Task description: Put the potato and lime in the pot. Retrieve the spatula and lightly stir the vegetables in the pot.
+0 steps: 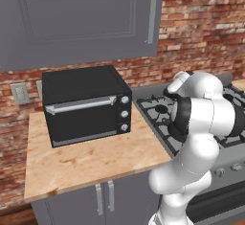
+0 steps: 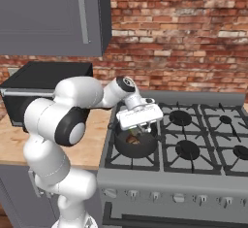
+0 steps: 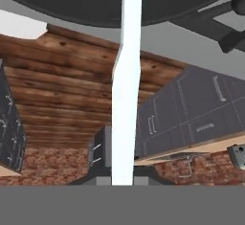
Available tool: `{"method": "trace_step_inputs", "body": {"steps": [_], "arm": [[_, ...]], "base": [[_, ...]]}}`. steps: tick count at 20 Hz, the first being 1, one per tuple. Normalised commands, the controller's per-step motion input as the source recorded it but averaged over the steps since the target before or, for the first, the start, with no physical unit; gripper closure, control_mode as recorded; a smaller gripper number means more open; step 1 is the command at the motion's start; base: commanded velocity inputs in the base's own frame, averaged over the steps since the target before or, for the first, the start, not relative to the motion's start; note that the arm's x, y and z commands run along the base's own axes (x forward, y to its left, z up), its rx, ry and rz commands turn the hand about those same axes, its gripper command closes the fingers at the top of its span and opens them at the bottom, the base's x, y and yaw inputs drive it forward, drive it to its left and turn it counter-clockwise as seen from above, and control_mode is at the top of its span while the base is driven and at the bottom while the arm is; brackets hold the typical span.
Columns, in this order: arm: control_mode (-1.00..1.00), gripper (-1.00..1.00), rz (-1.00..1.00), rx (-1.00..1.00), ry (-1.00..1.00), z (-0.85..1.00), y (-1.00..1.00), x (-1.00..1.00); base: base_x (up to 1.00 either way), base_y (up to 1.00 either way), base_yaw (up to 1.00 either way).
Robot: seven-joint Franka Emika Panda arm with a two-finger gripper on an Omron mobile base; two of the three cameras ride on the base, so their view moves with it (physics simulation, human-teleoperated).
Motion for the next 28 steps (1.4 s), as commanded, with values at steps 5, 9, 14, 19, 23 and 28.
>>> {"method": "trace_step_inputs", "body": {"steps": [5,9,14,19,23,28], "arm": [[-1.0,1.0,0.06,0.05,0.0,-0.13,0.0,0.19],[-1.0,1.0,0.05,0.02,0.04,-0.29,0.0,0.21],[-1.0,1.0,0.0,0.0,0.1,-0.25,0.0,0.31],[-1.0,1.0,0.0,0.02,0.06,-0.01,0.0,-0.04],[-1.0,1.0,0.0,0.04,0.02,0.0,0.0,-0.15],[-1.0,1.0,0.0,0.07,0.0,0.0,-0.09,-0.03]], "base": [[0.0,0.0,0.0],[0.0,0.0,0.0],[0.0,0.0,0.0],[0.0,0.0,0.0],[0.0,0.0,0.0],[0.0,0.0,0.0]]}}
